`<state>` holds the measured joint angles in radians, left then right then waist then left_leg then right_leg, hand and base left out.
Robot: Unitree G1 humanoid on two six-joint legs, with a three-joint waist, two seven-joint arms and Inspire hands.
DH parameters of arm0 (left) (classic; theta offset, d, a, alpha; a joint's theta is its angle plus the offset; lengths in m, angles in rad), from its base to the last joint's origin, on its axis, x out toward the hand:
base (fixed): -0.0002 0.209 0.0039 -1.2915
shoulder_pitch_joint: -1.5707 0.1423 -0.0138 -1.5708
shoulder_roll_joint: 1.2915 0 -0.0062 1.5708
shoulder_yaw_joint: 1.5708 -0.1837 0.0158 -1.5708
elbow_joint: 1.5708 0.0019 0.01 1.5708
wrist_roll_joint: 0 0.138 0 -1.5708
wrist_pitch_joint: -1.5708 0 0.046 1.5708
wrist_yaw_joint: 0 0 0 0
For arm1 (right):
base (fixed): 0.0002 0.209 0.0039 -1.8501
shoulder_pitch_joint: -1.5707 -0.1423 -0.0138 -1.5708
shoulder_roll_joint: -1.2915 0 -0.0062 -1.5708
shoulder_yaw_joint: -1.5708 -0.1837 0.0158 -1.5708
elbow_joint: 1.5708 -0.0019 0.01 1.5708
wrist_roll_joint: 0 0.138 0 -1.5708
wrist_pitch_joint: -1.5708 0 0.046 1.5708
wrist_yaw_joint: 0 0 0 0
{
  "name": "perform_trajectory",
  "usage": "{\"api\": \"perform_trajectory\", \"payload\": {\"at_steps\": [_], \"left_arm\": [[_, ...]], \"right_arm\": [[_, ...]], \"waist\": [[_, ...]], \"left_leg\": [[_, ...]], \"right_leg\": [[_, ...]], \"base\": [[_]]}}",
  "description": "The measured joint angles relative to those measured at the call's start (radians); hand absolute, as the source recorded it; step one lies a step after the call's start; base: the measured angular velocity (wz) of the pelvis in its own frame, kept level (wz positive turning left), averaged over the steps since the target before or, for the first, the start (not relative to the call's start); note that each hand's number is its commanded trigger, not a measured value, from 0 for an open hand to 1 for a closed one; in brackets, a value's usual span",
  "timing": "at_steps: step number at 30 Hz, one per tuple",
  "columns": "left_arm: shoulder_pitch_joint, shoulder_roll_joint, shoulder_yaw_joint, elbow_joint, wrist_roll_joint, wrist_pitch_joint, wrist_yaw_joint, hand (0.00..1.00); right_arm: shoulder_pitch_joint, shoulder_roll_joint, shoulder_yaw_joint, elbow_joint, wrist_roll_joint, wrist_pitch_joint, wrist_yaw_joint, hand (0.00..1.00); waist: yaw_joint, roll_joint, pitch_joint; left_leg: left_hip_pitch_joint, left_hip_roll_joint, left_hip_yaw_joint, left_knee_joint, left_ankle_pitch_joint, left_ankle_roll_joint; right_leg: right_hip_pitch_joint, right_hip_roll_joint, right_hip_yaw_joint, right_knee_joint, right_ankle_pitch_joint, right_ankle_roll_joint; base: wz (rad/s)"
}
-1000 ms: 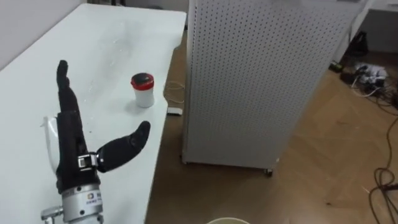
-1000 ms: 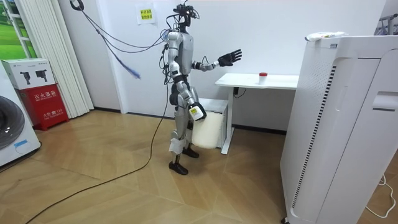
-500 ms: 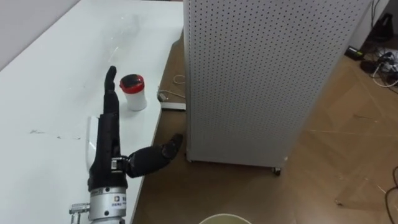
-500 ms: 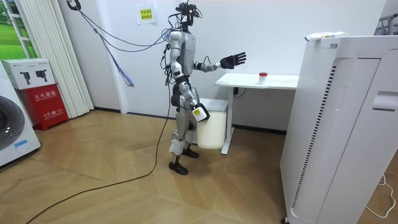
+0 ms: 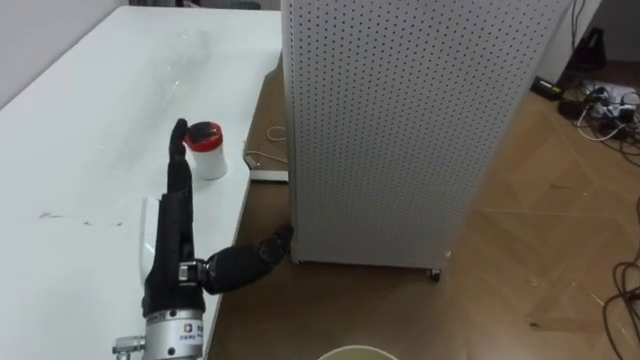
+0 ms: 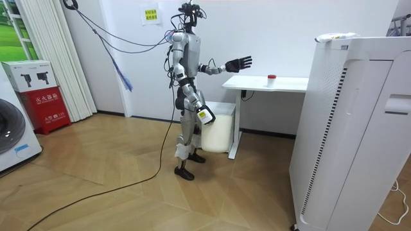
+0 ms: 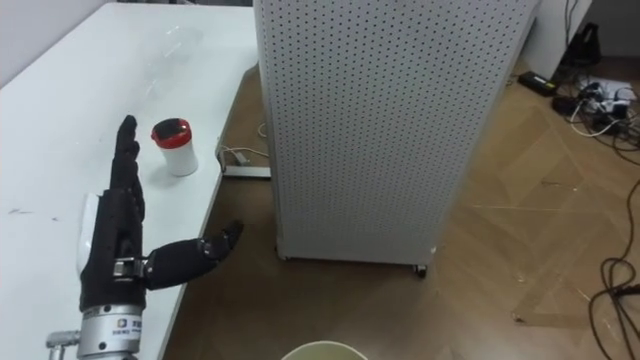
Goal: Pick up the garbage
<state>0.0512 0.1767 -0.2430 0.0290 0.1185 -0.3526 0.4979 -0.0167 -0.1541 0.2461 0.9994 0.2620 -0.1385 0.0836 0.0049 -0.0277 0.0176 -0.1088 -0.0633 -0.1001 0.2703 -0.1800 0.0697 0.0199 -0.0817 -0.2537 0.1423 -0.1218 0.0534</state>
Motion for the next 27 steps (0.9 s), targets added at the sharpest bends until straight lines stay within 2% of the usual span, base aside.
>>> {"api": "perform_trajectory", "payload": {"at_steps": [9, 12, 15, 17, 18, 19, 20, 22, 24, 25, 26, 27], "left_arm": [[0.019, 0.0, 0.011, 0.051, -0.028, 0.005, 0.006, 0.0], [0.019, -0.004, 0.025, 0.068, -0.027, 0.005, 0.007, 0.0], [0.019, 0.0, 0.073, 0.089, -0.027, 0.005, 0.011, 0.0], [0.02, -0.002, 0.102, 0.092, -0.028, 0.006, 0.01, 0.0], [0.02, -0.004, 0.106, 0.094, -0.029, 0.006, 0.011, 0.0], [0.021, -0.005, 0.108, 0.104, -0.033, 0.006, 0.011, 0.0], [0.021, -0.007, 0.102, 0.116, -0.05, 0.006, 0.01, 0.0], [0.025, -0.009, 0.102, 0.143, -0.049, 0.007, 0.012, 0.0], [0.029, -0.009, 0.108, 0.146, -0.049, 0.007, 0.017, 0.0], [0.029, -0.009, 0.109, 0.146, -0.049, 0.007, 0.017, 0.0], [0.026, -0.009, 0.109, 0.146, -0.048, 0.006, 0.016, 0.0], [0.027, -0.009, 0.108, 0.146, -0.049, 0.006, 0.015, 0.0]], "right_arm": [[0.015, -0.002, 0.0, 0.008, -0.026, 0.0, 0.013, 1.0], [0.029, 0.001, 0.0, 0.01, -0.031, 0.001, 0.018, 1.0], [0.029, 0.002, 0.007, 0.01, -0.032, 0.006, 0.03, 1.0], [0.034, 0.001, 0.006, 0.011, -0.031, 0.008, 0.037, 1.0], [0.035, 0.001, 0.006, 0.011, -0.031, 0.009, 0.039, 1.0], [0.036, -0.001, 0.006, 0.011, -0.031, 0.009, 0.039, 1.0], [0.04, -0.005, 0.006, 0.011, -0.032, 0.009, 0.038, 1.0], [0.045, -0.01, 0.006, 0.015, -0.031, 0.009, 0.039, 1.0], [0.044, -0.008, 0.005, 0.013, -0.032, 0.007, 0.04, 1.0], [0.044, -0.007, 0.004, 0.013, -0.033, 0.008, 0.04, 1.0], [0.044, -0.008, 0.002, 0.013, -0.031, 0.008, 0.038, 1.0], [0.044, -0.008, 0.002, 0.013, -0.031, 0.008, 0.037, 1.0]], "waist": [[0.003, 0.001, -0.0004], [0.029, 0.002, 0.0002], [0.04, 0.005, 0.002], [0.04, 0.01, 0.0032], [0.042, 0.01, 0.0032], [0.047, 0.01, 0.0033], [0.04, 0.01, 0.0029], [0.04, 0.009, 0.0005], [0.04, 0.007, 0.0018], [0.037, 0.004, 0.0026], [0.027, 0.005, 0.0018], [0.03, 0.003, 0.0029]], "left_leg": [[-0.002, 0.001, -0.013, 0.011, -0.002, -0.001], [-0.006, 0.018, -0.002, 0.065, -0.036, -0.009], [-0.027, 0.043, 0.001, 0.148, -0.089, -0.027], [-0.046, 0.063, -0.004, 0.227, -0.127, -0.049], [-0.05, 0.069, -0.003, 0.249, -0.132, -0.056], [-0.072, 0.081, 0.016, 0.301, -0.134, -0.063], [-0.108, 0.095, 0.056, 0.379, -0.124, -0.078], [-0.148, 0.124, 0.099, 0.459, -0.094, -0.086], [-0.203, 0.122, 0.099, 0.515, -0.049, -0.095], [-0.233, 0.119, 0.099, 0.483, -0.049, -0.099], [-0.265, 0.111, 0.106, 0.392, -0.046, -0.1], [-0.274, 0.102, 0.109, 0.337, -0.038, -0.101]], "right_leg": [[0.002, 0.001, -0.002, 0.002, -0.001, -0.001], [0.006, 0.017, 0.004, 0.017, -0.012, -0.011], [-0.005, 0.04, 0.001, 0.075, -0.057, -0.033], [-0.006, 0.068, -0.001, 0.121, -0.098, -0.053], [-0.008, 0.072, -0.003, 0.135, -0.111, -0.058], [-0.019, 0.074, -0.012, 0.162, -0.143, -0.076], [-0.022, 0.071, -0.022, 0.189, -0.168, -0.081], [-0.021, 0.073, -0.027, 0.209, -0.181, -0.099], [-0.013, 0.073, -0.03, 0.212, -0.18, -0.111], [-0.018, 0.072, -0.02, 0.217, -0.186, -0.121], [-0.027, 0.072, -0.006, 0.224, -0.194, -0.132], [-0.029, 0.072, 0.009, 0.225, -0.196, -0.134]], "base": [[0.02], [-0.17], [-0.13], [0.07], [0.22], [0.33], [0.37], [0.24], [0.23], [0.51], [0.49], [0.21]]}}
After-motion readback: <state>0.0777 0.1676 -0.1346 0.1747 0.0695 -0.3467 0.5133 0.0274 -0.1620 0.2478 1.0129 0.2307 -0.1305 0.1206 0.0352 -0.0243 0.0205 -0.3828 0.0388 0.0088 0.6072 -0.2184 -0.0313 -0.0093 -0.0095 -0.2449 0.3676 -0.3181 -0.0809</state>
